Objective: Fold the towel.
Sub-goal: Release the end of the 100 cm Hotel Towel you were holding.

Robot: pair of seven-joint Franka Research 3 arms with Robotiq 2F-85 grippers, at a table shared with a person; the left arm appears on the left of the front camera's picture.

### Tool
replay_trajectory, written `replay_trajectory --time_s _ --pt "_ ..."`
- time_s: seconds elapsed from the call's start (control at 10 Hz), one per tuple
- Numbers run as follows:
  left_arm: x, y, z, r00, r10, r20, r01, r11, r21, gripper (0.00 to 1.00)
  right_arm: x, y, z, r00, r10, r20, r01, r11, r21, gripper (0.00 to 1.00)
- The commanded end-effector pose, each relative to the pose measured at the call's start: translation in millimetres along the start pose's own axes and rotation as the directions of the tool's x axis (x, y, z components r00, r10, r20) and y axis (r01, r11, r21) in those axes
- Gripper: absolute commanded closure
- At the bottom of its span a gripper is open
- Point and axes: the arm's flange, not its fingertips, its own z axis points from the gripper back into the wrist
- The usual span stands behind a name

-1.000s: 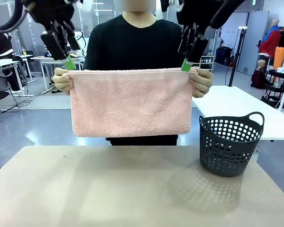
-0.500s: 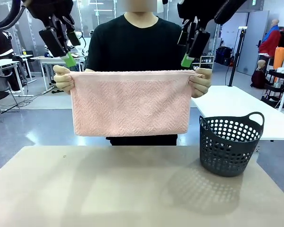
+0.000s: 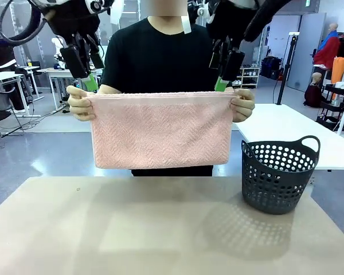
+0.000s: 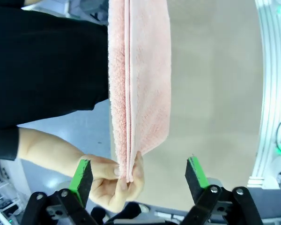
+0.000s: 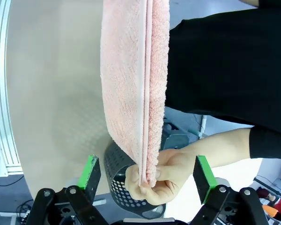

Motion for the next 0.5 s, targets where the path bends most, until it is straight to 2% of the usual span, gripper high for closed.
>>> replay_trajectory --time_s 0.0,0.4 --pt "-1.3 11.1 -2.2 1.000 -0.013 0.011 0.013 0.999 -0.045 0.00 -2.3 -13.6 -2.5 0.999 0.021 -0.027 -0.020 0.999 0.025 0.00" --pt "-7.1 13.2 -20.2 1.000 0.014 0.001 -0.013 0.996 -0.086 0.00 -7.3 -17.4 -19.4 0.999 0.006 -0.048 -0.002 0.997 0.081 0.00"
